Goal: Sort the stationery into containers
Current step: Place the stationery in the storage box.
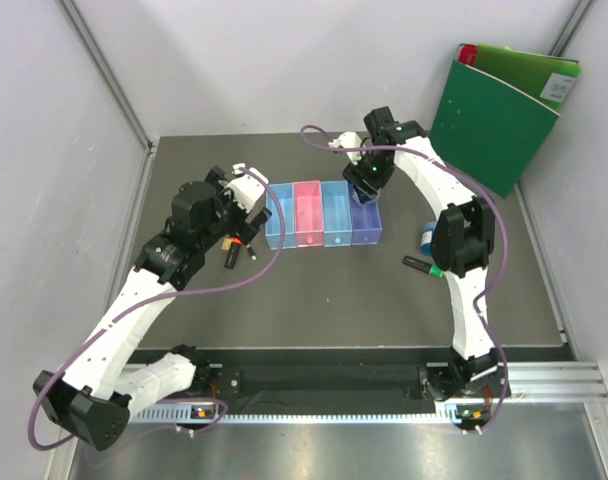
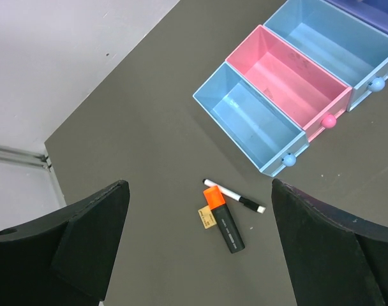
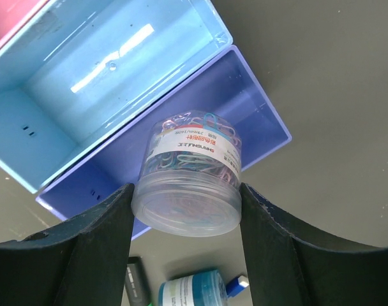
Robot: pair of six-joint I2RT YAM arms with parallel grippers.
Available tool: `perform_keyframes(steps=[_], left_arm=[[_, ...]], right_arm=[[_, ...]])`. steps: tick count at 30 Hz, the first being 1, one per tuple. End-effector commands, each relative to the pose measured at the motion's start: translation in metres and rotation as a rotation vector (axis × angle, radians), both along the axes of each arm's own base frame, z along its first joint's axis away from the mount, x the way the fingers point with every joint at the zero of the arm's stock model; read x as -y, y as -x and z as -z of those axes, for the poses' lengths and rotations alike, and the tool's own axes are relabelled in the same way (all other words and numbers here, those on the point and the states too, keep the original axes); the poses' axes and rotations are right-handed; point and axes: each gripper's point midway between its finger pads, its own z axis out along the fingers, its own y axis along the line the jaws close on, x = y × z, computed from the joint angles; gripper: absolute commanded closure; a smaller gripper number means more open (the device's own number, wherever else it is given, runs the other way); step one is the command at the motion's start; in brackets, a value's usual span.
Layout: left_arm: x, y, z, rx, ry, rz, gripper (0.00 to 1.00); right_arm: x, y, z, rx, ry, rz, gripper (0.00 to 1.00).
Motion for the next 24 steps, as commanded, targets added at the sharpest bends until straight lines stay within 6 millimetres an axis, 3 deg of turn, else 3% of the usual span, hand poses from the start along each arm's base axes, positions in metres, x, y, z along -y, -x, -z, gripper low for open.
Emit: perform_keyframes(steps=[1, 12, 24], left_arm=[[0.002, -0.005, -0.021, 0.052, 0.070, 0.017, 0.03], [-0.003, -0.008, -0.017, 0.042, 0.094, 0.016, 0.03], [-0.003, -0.004, -0.014, 0.027, 0.122, 0.022, 0.04]], right_arm=[[-0.012, -0.016, -0.008, 0.070, -0.008, -0.025, 0.51], [-0.017, -0.018, 0.005, 0.073, 0.023, -0.033, 0.41], [-0.019, -0.021, -0.024, 0.150, 0.018, -0.021, 0.24]])
